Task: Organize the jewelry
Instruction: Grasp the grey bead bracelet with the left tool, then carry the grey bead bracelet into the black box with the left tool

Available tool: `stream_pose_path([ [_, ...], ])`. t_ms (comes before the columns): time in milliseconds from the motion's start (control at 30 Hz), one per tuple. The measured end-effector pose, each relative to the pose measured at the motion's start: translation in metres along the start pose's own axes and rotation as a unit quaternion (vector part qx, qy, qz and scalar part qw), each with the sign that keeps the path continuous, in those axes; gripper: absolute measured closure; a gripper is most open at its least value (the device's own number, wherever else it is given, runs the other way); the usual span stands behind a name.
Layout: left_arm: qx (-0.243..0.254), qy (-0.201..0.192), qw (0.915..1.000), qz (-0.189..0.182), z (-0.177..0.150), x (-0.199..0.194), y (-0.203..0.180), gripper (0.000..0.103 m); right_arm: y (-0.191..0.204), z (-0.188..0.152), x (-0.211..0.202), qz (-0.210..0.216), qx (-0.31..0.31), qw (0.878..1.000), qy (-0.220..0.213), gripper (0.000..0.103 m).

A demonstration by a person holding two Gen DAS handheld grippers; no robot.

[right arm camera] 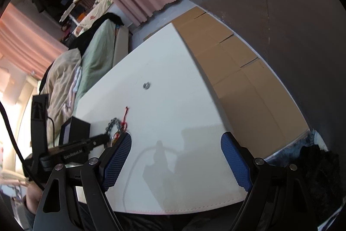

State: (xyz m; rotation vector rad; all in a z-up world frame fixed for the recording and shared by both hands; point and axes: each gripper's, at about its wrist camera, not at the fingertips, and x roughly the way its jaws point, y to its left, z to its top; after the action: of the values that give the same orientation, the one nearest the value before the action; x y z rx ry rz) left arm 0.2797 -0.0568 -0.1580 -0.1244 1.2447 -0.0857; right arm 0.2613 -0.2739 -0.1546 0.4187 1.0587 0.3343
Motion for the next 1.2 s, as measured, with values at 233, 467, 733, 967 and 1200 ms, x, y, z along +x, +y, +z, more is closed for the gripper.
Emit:
stream_pose_path([
  [233,0.017,-0.053,0.9974,-0.047,0.0,-0.043,-0.003,0.093,0.028,-0.007,0.008,0.006,-0.052,0.998,0.017,0.017],
  [467,0.006,-0.098,0.9929,-0.066,0.002,-0.079,0.01,0.093,0.058,-0.016,0.016,0.004,-0.119,0.992,0.032,0.017],
  [733,-0.019,-0.123,0.9898,-0.069,-0.005,-0.105,0.041,0.093,0.087,-0.022,0.043,-0.009,-0.162,0.985,0.059,0.017],
  [967,-0.039,-0.136,0.987,-0.075,-0.012,-0.118,0.07,0.093,0.11,-0.027,0.067,-0.033,-0.194,0.977,0.077,0.019],
  [1200,-0.054,-0.146,0.9846,-0.081,-0.024,-0.129,0.093,0.093,0.124,-0.027,0.088,-0.081,-0.215,0.969,0.089,0.027],
])
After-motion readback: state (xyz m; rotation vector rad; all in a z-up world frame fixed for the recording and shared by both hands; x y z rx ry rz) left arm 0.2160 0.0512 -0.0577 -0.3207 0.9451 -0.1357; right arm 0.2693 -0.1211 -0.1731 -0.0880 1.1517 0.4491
